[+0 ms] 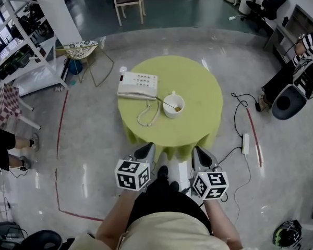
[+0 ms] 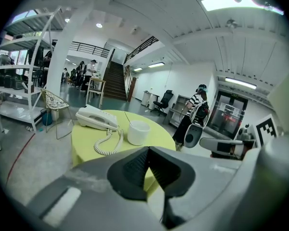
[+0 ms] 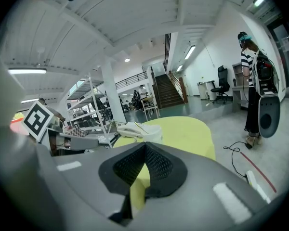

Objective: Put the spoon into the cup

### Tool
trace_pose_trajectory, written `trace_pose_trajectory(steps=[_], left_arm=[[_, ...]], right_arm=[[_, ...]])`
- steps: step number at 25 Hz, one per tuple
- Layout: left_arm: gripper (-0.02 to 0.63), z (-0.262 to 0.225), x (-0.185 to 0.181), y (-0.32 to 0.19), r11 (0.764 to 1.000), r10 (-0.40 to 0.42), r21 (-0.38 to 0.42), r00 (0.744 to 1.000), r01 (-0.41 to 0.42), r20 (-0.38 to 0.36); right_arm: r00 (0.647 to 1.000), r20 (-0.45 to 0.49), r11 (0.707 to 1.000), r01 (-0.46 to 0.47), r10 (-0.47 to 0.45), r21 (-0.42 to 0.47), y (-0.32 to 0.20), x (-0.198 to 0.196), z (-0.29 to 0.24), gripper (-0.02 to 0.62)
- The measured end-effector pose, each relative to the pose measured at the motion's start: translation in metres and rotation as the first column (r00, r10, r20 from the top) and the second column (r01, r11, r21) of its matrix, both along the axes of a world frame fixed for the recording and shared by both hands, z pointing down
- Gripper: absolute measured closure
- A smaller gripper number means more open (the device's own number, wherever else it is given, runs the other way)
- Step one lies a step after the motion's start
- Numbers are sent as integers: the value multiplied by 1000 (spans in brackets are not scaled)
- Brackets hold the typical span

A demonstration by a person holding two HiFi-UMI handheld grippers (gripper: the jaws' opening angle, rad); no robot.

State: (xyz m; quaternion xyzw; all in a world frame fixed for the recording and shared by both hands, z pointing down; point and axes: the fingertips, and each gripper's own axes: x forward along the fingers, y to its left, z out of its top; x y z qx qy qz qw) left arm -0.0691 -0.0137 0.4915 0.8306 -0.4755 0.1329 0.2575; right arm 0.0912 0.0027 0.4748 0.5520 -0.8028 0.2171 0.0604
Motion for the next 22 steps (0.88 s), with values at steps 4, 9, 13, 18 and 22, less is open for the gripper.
trace_pose_trajectory(steps=[4, 9, 13, 18, 22], left_arm=[[604, 0, 1, 11, 1000, -4, 4, 1000, 4, 2], [604, 0, -2, 20, 1000, -10, 6, 1000, 10, 6], [604, -2, -3, 22, 1000, -17, 11, 1000, 17, 6], [604, -4, -4, 24, 999, -30, 16, 1000, 30, 5], [604, -5, -5, 29, 999, -35, 16, 999, 35, 5]], right_arm=[[1000, 2, 1000, 7, -7, 0, 10, 1, 2, 597], [1000, 1, 1000, 18, -18, -2, 20, -3, 4, 597], [1000, 1, 1000, 24, -24, -6, 25, -2, 5, 598], [1000, 1, 1000, 30, -30, -6, 29, -1, 4, 598], [999, 3, 999, 35, -35, -7, 33, -2, 4, 598]])
